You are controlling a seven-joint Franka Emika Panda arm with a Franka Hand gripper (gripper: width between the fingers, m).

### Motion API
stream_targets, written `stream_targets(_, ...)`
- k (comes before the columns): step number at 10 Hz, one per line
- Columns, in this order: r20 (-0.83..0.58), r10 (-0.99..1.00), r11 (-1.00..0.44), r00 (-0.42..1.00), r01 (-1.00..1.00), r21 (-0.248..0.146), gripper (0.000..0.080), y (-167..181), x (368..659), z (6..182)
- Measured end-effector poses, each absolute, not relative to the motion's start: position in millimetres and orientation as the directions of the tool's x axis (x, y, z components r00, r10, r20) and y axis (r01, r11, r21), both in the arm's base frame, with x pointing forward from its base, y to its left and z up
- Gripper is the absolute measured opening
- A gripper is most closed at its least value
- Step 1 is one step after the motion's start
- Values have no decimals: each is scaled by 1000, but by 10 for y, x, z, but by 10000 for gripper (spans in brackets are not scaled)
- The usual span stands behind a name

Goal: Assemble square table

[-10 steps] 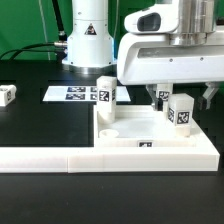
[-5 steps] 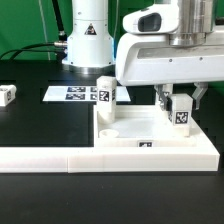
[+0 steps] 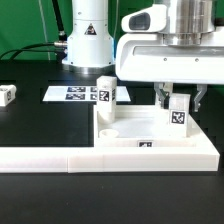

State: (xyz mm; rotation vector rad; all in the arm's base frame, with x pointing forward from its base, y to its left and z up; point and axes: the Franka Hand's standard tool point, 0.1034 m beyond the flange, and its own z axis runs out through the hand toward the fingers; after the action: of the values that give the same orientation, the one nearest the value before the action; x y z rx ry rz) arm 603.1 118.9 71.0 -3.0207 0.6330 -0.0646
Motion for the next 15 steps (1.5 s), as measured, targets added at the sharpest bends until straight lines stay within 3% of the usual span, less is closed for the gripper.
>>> stream_targets(4, -2, -787, -615, 617, -786, -67, 291, 1206, 6023, 707)
stream_targets(8, -30, -924, -379, 382, -923, -68, 296, 1202, 6024, 707)
stream_targets(9, -30, -922, -383, 386, -921, -68, 296, 1206, 6023, 707)
stream_targets(10, -29, -918, -394, 396, -917, -68, 505, 1207, 6022, 706)
stream_targets(11, -29, -893, -448, 450, -892, -61, 505, 1216, 6017, 712)
stream_targets(12, -28, -869, -492, 495, -868, -60, 618, 1222, 6016, 716)
stream_targets(15, -11, -714, -698, 700, -713, -66, 648, 1212, 6015, 711)
